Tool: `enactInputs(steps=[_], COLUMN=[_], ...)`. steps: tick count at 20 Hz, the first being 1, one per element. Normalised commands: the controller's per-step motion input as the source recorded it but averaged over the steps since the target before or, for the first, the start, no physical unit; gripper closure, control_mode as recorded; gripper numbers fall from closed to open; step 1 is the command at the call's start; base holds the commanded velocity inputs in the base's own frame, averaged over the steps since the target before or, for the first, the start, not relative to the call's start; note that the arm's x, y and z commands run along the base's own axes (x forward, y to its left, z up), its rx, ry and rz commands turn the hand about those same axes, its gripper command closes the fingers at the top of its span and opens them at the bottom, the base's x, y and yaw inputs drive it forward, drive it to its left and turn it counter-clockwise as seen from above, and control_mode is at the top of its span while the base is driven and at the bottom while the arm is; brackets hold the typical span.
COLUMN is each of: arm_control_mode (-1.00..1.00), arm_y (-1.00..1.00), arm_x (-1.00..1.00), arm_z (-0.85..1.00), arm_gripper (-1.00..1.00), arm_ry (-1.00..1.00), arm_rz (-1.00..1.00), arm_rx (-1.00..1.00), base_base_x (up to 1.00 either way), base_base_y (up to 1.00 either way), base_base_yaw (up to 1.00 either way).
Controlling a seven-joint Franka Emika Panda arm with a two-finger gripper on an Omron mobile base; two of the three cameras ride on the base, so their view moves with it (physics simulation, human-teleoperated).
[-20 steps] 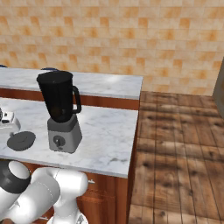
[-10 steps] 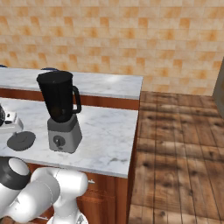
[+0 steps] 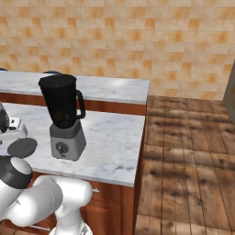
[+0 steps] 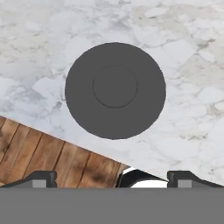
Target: Open the blender lid, put the tangerine in the blender, close the lid, and start the blender.
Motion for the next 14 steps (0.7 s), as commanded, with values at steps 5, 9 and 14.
enactInputs(steps=[5, 9, 14], arm_control_mode=[-1.0, -1.0, -1.0], arm_y=[0.0, 0.0, 0.0], arm_x=[0.0, 0.05, 0.07], arm_z=[-0.06, 0.0, -0.06], arm_gripper=[-1.0, -1.0, -1.0], arm_ry=[-0.01, -0.01, 0.0], arm_rz=[-0.01, -0.03, -0.02], arm_rx=[0.0, 0.0, 0.0], base_base_x=[0.0, 0.0, 0.0], base_base_y=[0.0, 0.0, 0.0], base_base_yaw=[0.0, 0.0, 0.0])
